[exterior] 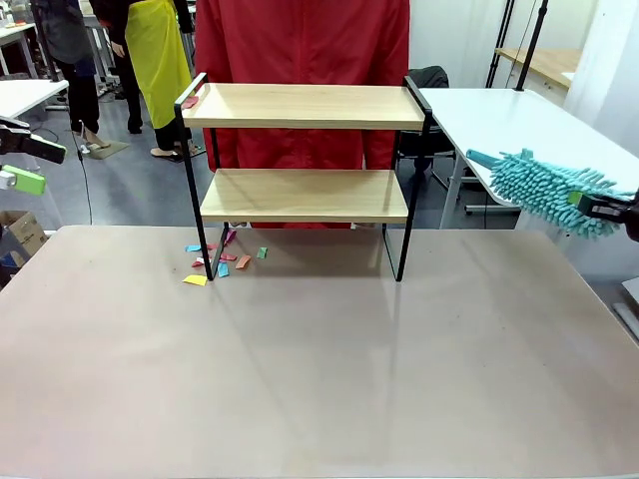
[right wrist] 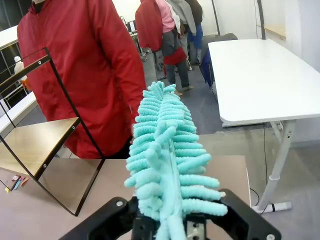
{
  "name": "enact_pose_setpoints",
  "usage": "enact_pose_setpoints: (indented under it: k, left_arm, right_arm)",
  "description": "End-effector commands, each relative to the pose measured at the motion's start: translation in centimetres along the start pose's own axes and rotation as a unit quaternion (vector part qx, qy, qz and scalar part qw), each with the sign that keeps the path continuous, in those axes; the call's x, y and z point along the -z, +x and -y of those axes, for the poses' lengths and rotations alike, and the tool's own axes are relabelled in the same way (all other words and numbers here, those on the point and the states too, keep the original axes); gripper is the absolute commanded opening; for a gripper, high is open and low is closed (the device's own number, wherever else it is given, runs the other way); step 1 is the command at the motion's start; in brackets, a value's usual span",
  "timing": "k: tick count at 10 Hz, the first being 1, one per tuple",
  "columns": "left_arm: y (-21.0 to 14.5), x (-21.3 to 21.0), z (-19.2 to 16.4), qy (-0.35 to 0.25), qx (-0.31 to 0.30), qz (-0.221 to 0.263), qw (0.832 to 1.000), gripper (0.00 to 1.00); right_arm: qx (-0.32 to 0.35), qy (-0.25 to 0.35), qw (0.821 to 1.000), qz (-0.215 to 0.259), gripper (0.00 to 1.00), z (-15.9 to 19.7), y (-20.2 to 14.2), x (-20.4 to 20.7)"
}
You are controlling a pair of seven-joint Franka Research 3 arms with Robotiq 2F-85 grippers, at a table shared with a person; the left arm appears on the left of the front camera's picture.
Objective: Clean the shelf.
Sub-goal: Hand the Duster back to the human.
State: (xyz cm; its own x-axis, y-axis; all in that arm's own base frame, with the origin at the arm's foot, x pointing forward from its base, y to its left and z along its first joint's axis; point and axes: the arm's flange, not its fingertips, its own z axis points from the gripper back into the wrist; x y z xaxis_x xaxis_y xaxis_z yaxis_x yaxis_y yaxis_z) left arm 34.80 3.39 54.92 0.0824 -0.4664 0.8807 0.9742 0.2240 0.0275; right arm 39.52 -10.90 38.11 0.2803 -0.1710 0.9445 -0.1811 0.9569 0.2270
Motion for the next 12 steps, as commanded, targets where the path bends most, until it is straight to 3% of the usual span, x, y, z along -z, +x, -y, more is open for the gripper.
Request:
enact_pose_setpoints:
  k: [1,12]
  left_arm:
    - [0.20,-0.03,0.00,-0.001,0.001,0.013,1.000,1.00]
    - [0.20,-0.03,0.00,-0.001,0.001,0.013,1.000,1.00]
  right_arm:
    - [-0.001,0.000,1.000,0.001,0.17,-0.12,0.09,0.01]
    - [-0.001,0.000,1.000,0.001,0.17,-0.12,0.09,0.01]
